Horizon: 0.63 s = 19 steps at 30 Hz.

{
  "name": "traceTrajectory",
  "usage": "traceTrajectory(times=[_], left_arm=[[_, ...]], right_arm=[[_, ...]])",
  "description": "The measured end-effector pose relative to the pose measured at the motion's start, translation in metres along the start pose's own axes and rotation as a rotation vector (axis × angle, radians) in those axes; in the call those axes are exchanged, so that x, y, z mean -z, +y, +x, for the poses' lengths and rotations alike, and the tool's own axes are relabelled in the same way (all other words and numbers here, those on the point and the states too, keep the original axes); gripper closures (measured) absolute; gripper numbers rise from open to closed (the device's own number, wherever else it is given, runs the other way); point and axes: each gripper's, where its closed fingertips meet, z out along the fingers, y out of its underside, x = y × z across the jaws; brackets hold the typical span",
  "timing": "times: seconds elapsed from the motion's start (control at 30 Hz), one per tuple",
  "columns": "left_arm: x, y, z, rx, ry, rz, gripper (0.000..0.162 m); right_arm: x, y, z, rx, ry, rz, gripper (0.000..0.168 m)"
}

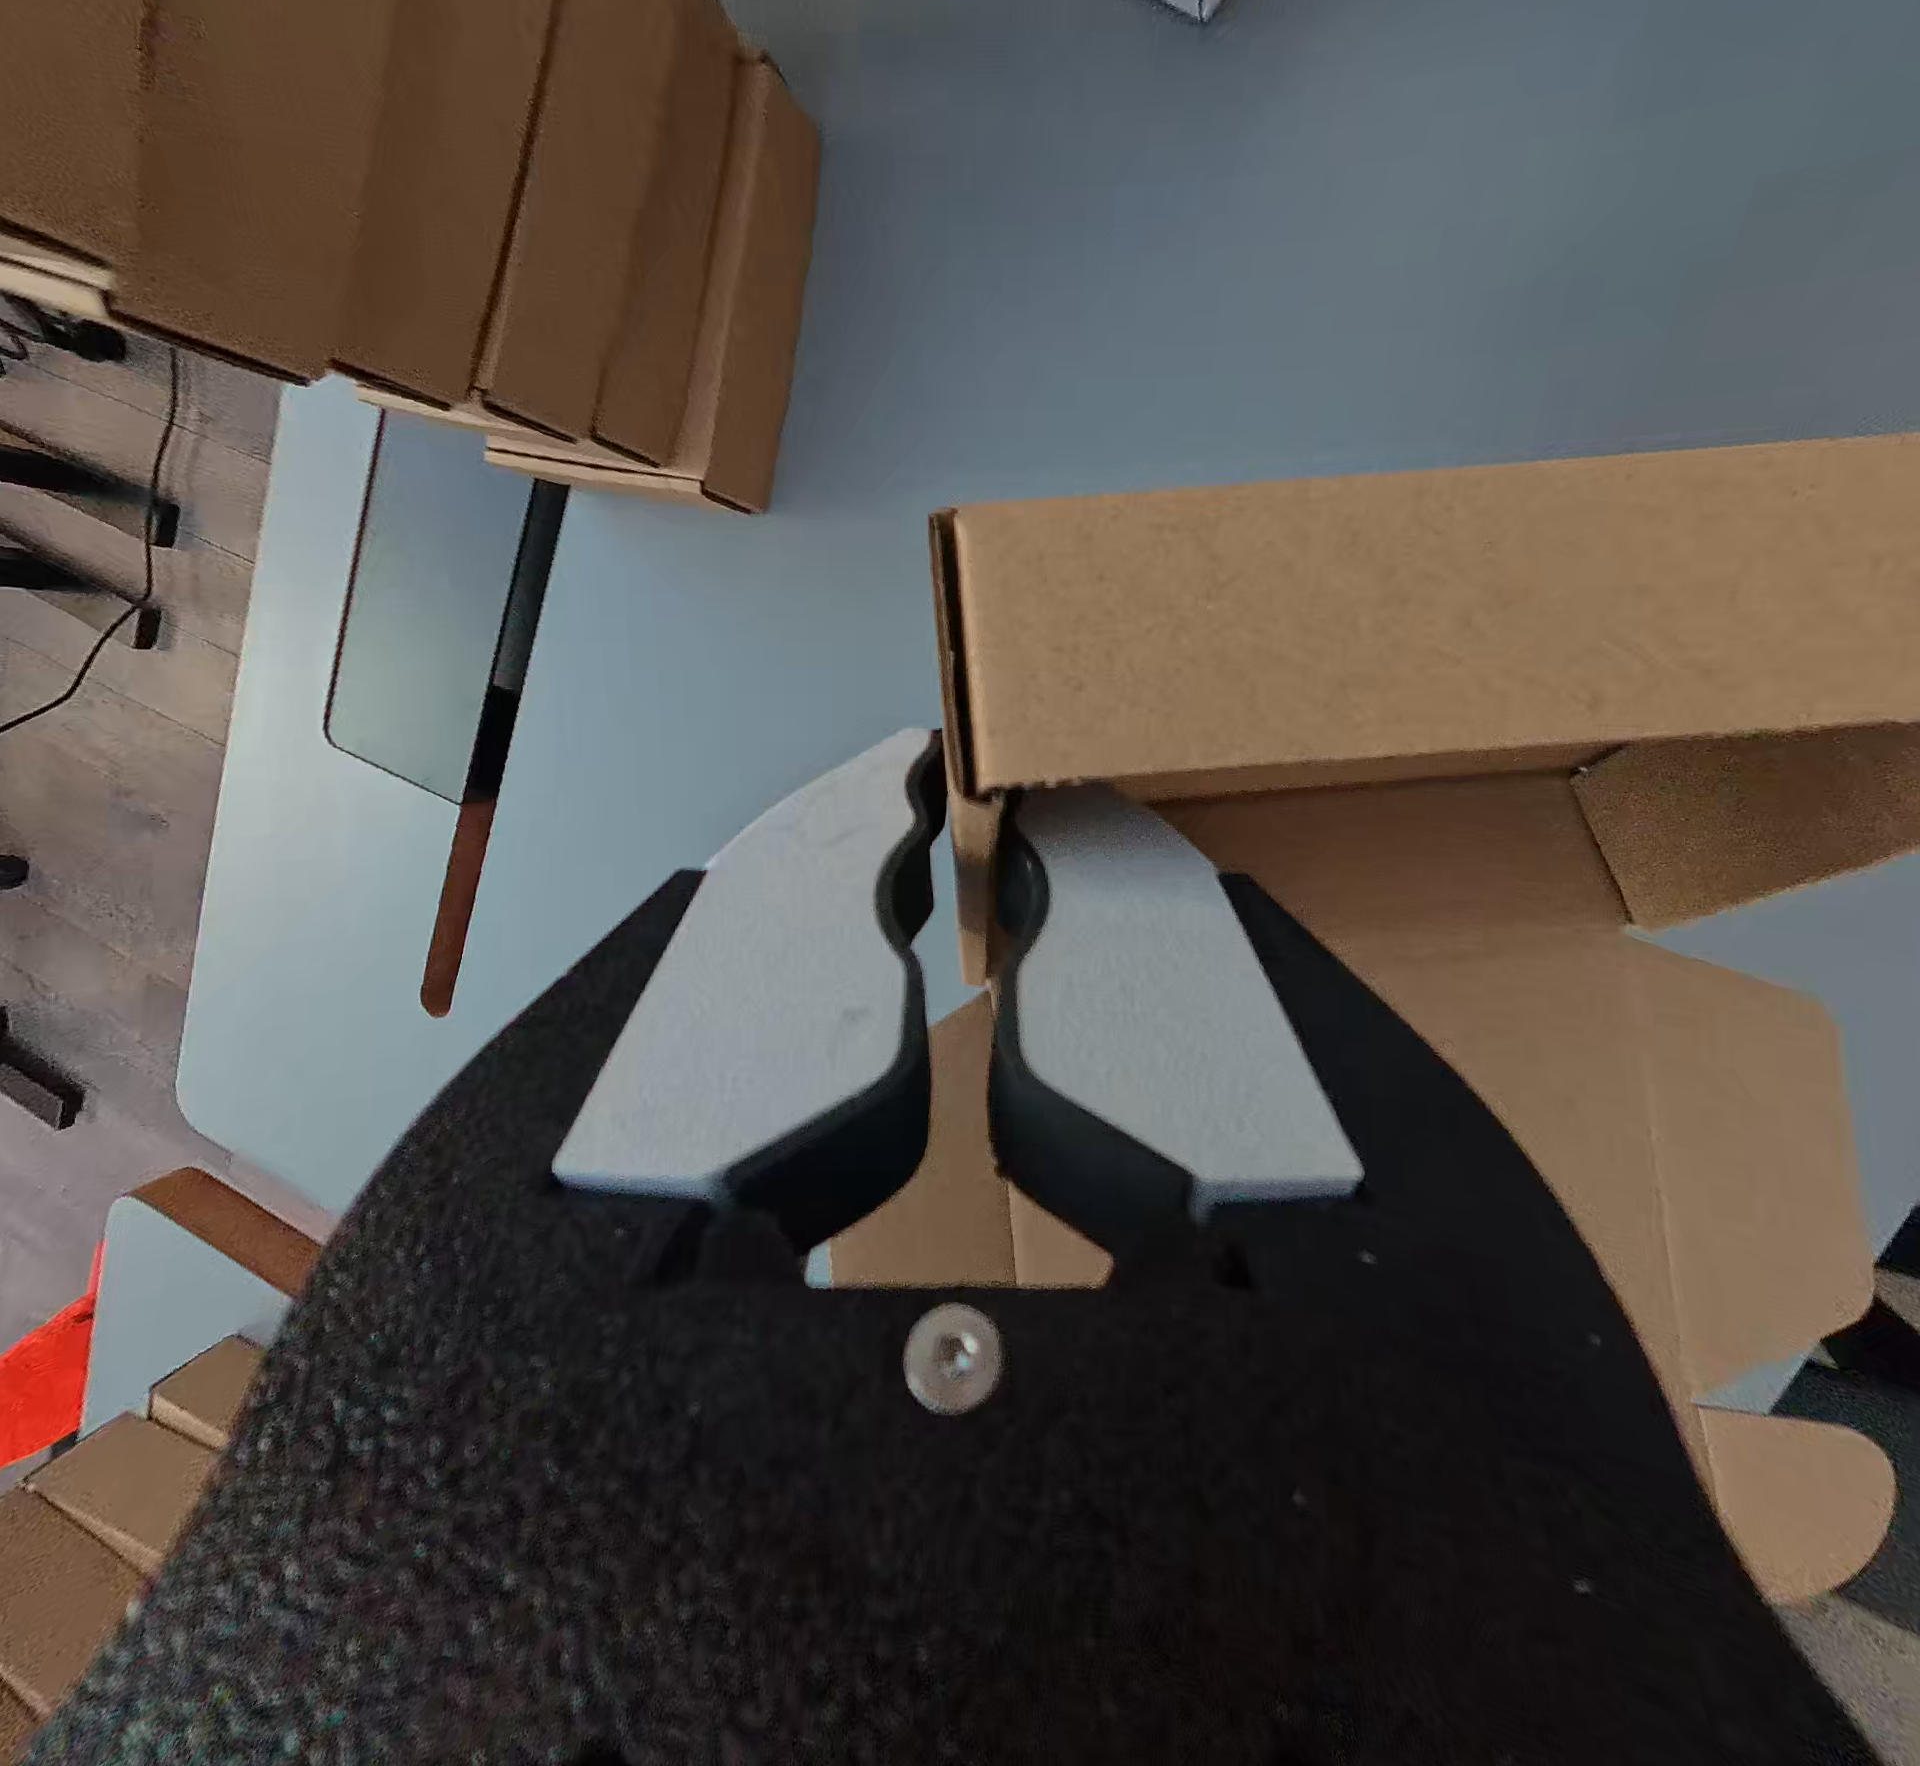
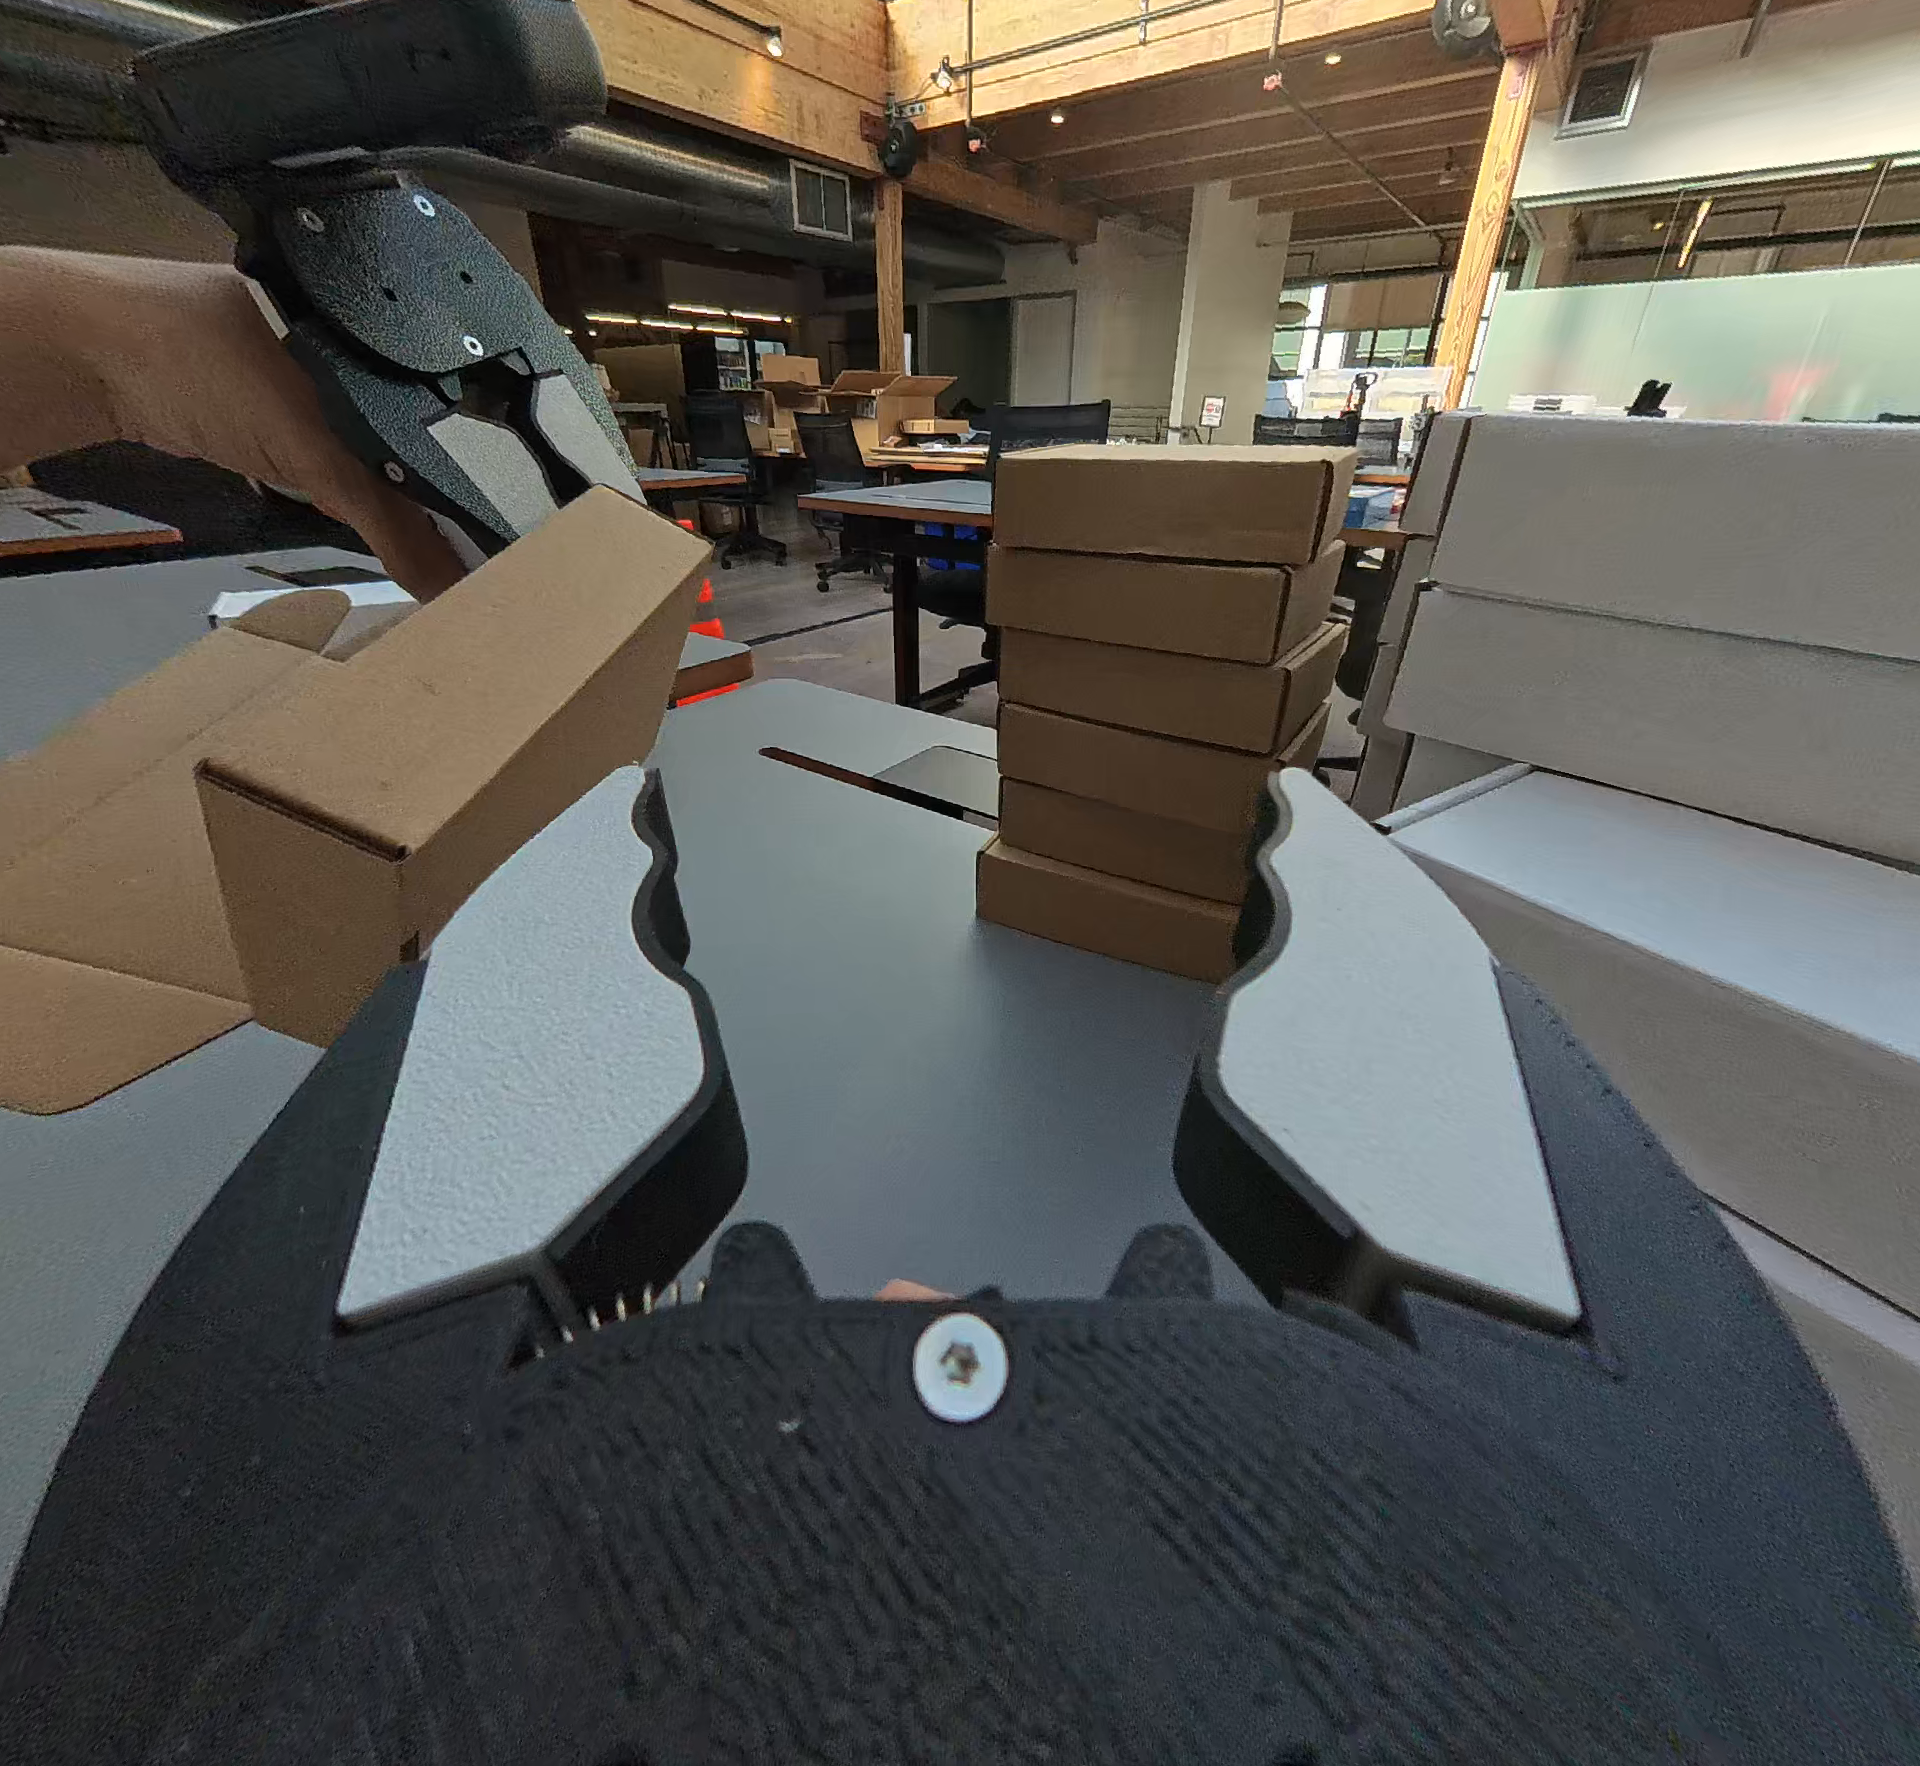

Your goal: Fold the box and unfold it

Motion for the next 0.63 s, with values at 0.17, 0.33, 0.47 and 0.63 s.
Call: traceTrajectory(times=[0.17,0.33,0.47,0.63], left_arm=[[-0.027,0.021,0.017,-0.168,0.098,-0.301,0.156],[-0.052,0.04,0.037,-0.28,0.188,-0.522,0.156],[-0.071,0.054,0.047,-0.374,0.226,-0.676,0.156],[-0.093,0.074,0.061,-0.532,0.254,-0.882,0.156]], right_arm=[[0.007,0.009,0.008,0.016,0.008,-0.034,0.063],[0.014,0.014,0.022,-0.002,0.043,-0.03,0.065],[0.018,0.024,0.034,0.001,0.076,-0.052,0.066],[0.021,0.035,0.042,0.008,0.092,-0.081,0.066]])
